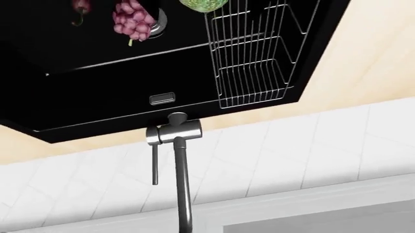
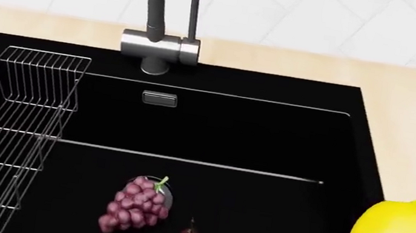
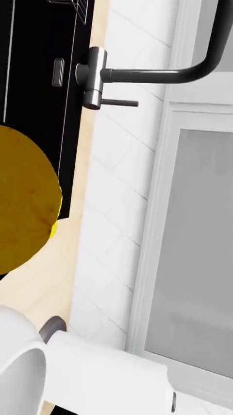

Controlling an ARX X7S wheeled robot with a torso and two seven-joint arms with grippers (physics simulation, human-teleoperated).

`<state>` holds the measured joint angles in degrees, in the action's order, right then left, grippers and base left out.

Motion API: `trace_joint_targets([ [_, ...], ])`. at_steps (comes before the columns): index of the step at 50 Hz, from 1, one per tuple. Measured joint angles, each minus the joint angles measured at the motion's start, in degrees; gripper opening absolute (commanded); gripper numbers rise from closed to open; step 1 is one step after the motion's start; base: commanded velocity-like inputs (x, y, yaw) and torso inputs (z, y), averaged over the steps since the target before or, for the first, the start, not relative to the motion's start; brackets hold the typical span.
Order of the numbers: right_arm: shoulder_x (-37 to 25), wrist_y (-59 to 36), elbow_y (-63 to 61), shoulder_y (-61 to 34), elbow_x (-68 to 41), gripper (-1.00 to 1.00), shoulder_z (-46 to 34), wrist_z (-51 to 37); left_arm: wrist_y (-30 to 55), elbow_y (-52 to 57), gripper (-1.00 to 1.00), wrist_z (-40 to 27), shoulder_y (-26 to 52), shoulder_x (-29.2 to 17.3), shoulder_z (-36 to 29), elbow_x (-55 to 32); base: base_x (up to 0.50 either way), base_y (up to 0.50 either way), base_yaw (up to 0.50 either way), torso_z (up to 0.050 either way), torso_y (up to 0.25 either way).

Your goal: There is a mixed pile of frozen fruits and vegetables on the counter. Locate all the frozen vegetables and place the items in a bowl on the counter. Take all the frozen fruits and defrost them in a running sink.

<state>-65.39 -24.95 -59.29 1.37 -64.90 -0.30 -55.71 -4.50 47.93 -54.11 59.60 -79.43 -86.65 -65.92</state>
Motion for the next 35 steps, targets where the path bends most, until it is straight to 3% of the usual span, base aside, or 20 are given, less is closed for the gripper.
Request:
trace_joint_targets([
  [13, -0.88, 1.02, 0.14, 0.23, 0.11, -1.0, -0.57, -0.71, 1.01, -0.04, -1.0, -0.53, 0.17, 0.78, 0.3, -0.43, -0.47, -0.14, 0.0, 0.0, 0.0],
  [35, -2.26, 3.56, 0.34, 2.47, 0.05, -1.0, 0.91, -1.82, 2.17, -0.53, -1.0, -0.95, 0.66, 2.13, 0.75, -0.95, -0.23, -0.4, 0.0, 0.0, 0.0],
])
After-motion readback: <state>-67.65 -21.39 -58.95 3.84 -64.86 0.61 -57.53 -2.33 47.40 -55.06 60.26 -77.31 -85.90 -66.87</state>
